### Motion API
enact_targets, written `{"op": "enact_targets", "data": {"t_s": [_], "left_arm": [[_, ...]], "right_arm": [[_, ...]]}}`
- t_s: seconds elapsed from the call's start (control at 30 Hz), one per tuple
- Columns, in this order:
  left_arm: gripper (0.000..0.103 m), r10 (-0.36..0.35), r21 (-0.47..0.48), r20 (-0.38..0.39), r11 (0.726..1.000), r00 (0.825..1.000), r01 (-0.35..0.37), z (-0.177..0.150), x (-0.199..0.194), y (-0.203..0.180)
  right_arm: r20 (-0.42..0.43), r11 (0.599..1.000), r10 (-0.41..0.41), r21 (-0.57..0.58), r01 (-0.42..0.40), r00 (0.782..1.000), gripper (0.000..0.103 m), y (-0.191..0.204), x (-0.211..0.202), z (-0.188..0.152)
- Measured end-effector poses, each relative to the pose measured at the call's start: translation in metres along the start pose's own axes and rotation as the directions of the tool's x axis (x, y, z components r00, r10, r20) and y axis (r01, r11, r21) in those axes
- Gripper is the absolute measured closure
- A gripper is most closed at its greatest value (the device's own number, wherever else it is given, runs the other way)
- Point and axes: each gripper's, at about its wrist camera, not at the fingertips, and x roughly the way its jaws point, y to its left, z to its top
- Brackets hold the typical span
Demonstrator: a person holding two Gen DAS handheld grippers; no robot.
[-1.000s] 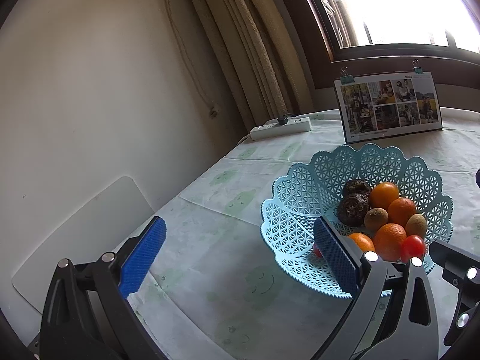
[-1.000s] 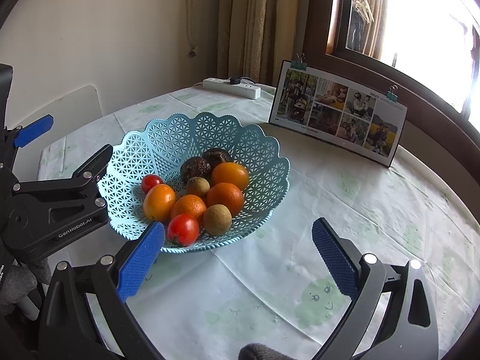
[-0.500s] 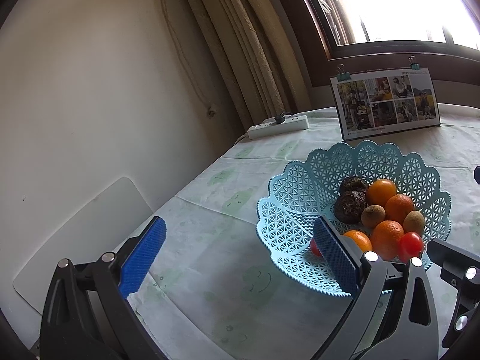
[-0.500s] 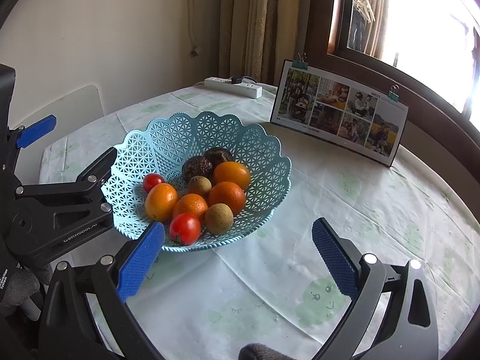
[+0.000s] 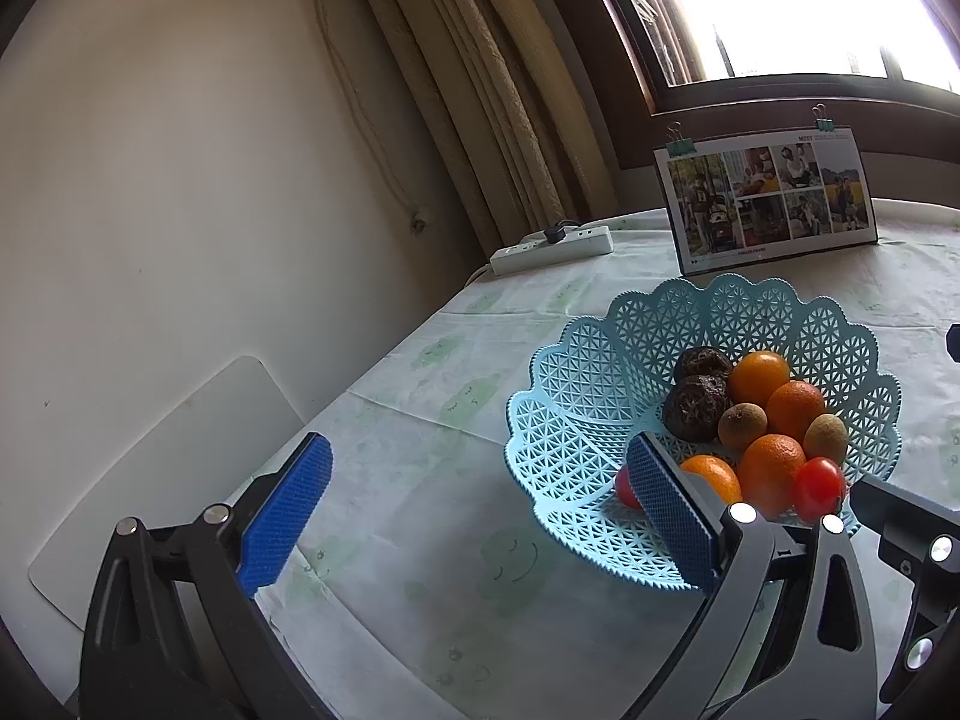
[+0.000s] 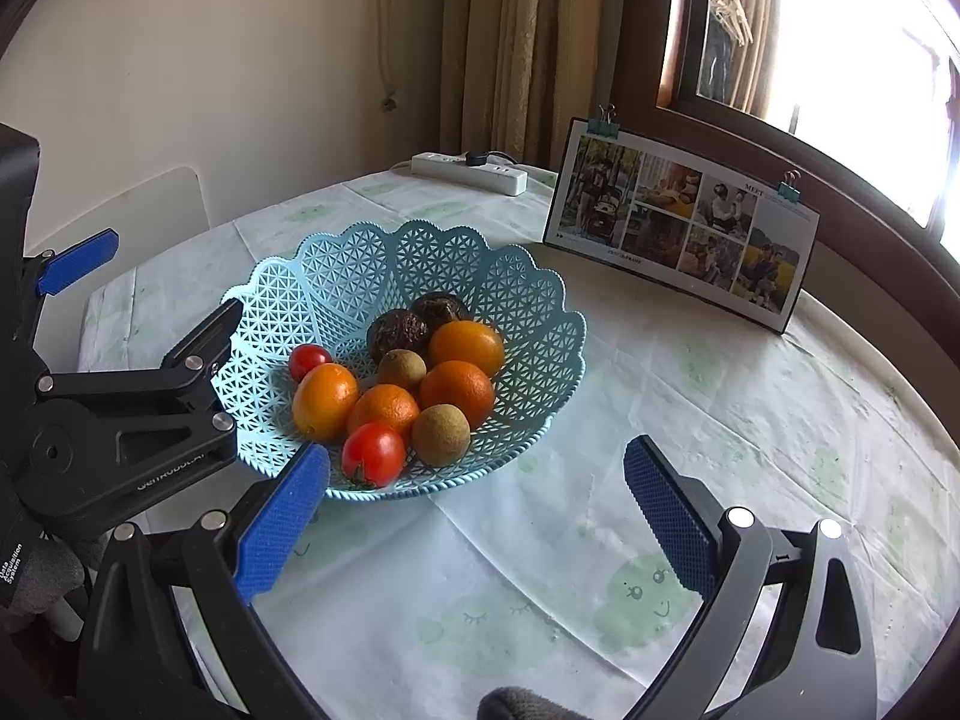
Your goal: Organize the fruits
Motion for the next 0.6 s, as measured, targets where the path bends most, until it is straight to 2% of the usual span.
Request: {"op": "enact_targets", "data": {"t_s": [0.6], "left_arm": [[0.003, 0.000, 0.000, 0.000, 1.000, 1.000, 0.000, 0.0005, 0.0005, -0.0006]], "right_arm": [[0.004, 1.000, 0.002, -0.002, -0.002, 1.000, 0.005, 0.0015, -0.0013, 0.0007]]}}
